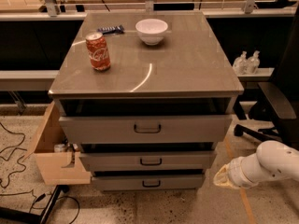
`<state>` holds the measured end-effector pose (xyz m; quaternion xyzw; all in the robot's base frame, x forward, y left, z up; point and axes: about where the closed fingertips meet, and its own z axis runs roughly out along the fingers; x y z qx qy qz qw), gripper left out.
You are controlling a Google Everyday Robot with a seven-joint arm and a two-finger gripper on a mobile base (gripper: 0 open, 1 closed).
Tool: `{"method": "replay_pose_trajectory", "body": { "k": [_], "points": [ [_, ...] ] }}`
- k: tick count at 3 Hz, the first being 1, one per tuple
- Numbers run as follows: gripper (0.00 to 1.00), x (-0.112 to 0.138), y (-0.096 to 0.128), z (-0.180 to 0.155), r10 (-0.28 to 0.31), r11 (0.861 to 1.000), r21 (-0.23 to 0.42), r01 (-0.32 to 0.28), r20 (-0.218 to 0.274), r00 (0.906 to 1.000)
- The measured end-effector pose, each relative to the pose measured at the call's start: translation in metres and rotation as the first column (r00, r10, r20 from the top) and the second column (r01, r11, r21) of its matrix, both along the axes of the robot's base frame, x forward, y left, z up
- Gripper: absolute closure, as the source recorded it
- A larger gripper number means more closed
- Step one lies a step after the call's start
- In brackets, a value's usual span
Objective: Close middle drawer
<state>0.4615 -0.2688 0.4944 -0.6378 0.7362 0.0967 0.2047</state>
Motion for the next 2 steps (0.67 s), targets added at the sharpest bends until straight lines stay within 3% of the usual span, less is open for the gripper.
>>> {"method": "replay_pose_trajectory", "body": {
  "k": [1, 2],
  "points": [
    [1.0, -0.0135, -0.0287, -0.0018, -0.038, 0.999, -0.04, 0.036, -0.042, 0.9984],
    [0.82, -0.0143, -0.0275, -0.0034, -0.036, 0.999, -0.039, 0.034, -0.045, 0.9984]
  ]
}}
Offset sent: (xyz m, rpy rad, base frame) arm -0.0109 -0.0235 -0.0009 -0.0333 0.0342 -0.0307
